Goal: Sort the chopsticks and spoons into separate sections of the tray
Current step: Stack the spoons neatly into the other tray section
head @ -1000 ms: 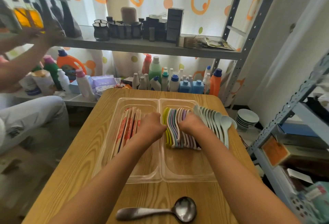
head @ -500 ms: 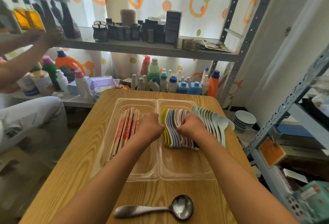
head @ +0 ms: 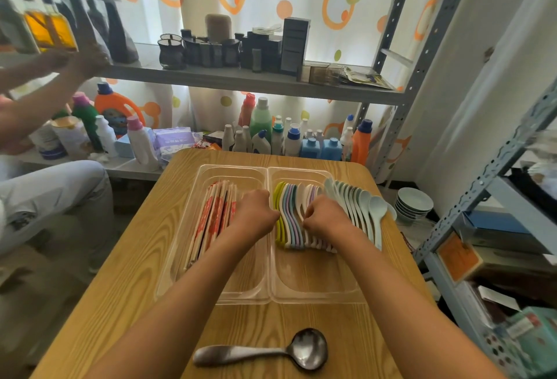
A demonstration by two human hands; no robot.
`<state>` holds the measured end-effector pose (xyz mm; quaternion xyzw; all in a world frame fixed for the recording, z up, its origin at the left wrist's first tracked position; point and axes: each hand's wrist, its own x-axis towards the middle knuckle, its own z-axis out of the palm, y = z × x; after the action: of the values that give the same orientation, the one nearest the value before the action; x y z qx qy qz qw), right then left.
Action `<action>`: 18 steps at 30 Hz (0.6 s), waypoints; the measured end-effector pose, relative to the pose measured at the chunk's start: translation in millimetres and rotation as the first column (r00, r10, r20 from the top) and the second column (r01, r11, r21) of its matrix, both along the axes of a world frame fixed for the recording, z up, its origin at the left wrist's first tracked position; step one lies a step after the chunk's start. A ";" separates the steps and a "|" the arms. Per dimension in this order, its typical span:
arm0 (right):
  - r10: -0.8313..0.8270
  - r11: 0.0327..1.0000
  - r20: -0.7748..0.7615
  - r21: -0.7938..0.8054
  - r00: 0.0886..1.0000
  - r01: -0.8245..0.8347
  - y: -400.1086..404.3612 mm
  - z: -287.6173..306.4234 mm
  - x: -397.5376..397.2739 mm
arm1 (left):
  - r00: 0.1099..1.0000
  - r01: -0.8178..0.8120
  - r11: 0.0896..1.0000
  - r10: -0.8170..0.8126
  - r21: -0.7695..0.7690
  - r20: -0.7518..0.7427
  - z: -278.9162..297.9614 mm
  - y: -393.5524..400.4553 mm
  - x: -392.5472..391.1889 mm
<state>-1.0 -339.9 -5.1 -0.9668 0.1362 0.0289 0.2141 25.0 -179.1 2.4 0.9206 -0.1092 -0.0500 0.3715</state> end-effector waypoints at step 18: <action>0.028 0.999 -0.117 0.034 0.993 -0.024 1.9 20.0 -5.1 | 1.000 -0.015 1.000 0.014 -0.026 -0.010 0.8 -0.3 -2.4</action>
<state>-6.1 -337.9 15.0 -0.9615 0.1355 0.0907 0.2213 22.7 -179.4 3.3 0.9162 -0.1014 -0.0502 0.3844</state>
